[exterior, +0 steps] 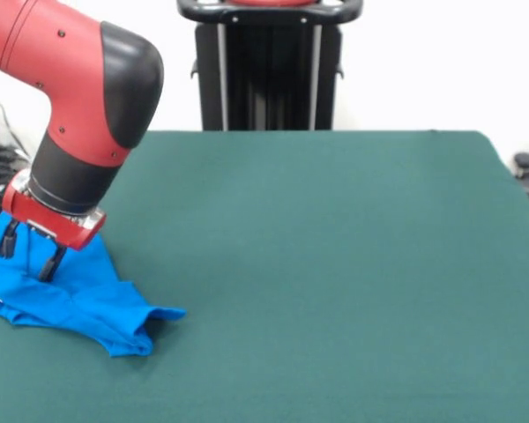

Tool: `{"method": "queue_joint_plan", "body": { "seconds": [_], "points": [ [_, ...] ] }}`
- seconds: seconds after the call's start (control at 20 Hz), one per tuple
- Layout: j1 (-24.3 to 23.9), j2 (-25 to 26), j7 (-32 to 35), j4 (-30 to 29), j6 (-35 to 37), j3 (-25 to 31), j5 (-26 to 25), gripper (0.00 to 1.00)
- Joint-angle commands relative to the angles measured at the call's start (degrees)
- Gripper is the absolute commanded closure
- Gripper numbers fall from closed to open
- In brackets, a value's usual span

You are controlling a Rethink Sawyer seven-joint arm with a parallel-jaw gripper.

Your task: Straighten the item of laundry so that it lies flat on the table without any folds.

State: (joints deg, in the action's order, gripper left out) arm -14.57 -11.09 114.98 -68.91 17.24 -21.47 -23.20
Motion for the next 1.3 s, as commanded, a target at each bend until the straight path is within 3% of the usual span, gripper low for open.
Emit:
{"method": "queue_joint_plan", "body": {
  "seconds": [0.05,1.3],
  "points": [
    [2.1,2.9,5.9,-2.1,-0.8,5.8,1.2,0.00],
    [0.8,2.8,4.2,-0.8,-1.4,5.9,0.3,0.00]
  ]
}}
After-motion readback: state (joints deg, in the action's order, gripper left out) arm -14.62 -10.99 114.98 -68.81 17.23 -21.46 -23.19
